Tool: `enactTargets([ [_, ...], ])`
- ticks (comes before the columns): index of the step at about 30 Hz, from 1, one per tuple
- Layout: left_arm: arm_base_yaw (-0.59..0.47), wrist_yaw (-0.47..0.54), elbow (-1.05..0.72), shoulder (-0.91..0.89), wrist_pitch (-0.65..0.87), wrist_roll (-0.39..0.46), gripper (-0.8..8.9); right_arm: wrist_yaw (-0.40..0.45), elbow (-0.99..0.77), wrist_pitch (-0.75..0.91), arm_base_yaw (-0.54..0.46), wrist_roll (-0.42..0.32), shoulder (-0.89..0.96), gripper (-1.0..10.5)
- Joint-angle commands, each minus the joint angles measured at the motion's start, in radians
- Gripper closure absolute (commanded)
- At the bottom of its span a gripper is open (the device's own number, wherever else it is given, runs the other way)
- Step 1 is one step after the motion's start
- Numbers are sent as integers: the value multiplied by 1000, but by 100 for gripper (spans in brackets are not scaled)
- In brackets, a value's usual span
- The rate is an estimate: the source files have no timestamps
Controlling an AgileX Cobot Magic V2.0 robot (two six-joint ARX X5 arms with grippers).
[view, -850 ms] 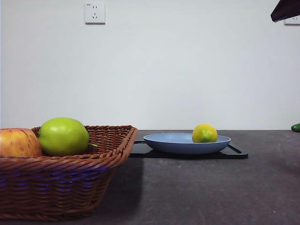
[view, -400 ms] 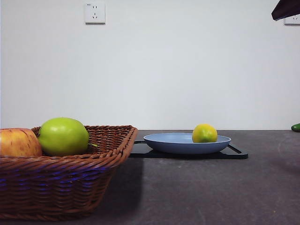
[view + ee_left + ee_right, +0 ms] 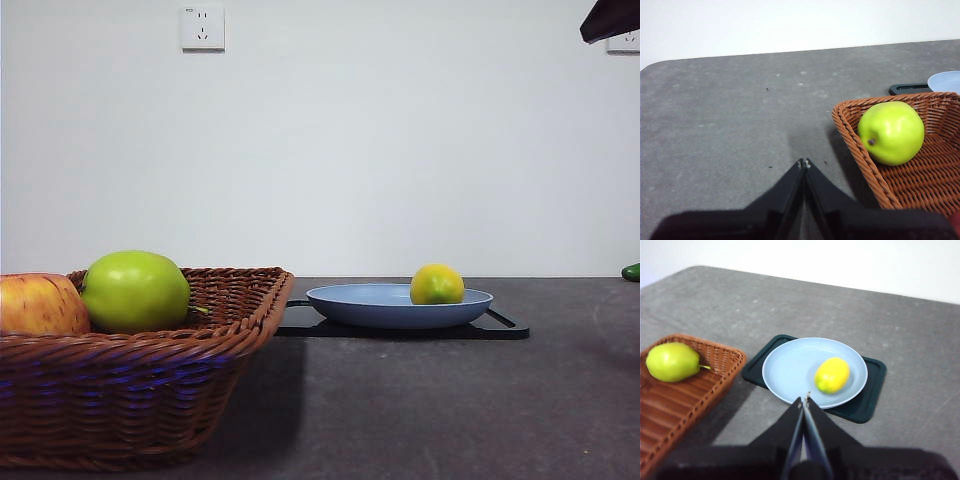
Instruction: Take the lemon from the basket,put the lemon in the plate,hand out the plate
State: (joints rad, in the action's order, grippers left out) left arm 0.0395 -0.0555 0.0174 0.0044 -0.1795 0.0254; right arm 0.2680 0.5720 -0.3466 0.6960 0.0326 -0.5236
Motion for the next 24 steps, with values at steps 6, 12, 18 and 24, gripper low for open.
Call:
enactTargets([
  [6, -3, 0, -12, -2, 7, -3, 805, -179, -24, -35, -257, -101, 150, 944],
  [12, -3, 1, -12, -2, 7, -3, 805, -331, -140, 42, -500, -126, 248, 944],
  [18, -3, 0, -12, -2, 7, -3, 805, -403, -362, 246, -644, -127, 359, 944],
  [24, -3, 0, -12, -2, 7, -3, 805, -401, -504, 270, -680, -111, 468, 944],
])
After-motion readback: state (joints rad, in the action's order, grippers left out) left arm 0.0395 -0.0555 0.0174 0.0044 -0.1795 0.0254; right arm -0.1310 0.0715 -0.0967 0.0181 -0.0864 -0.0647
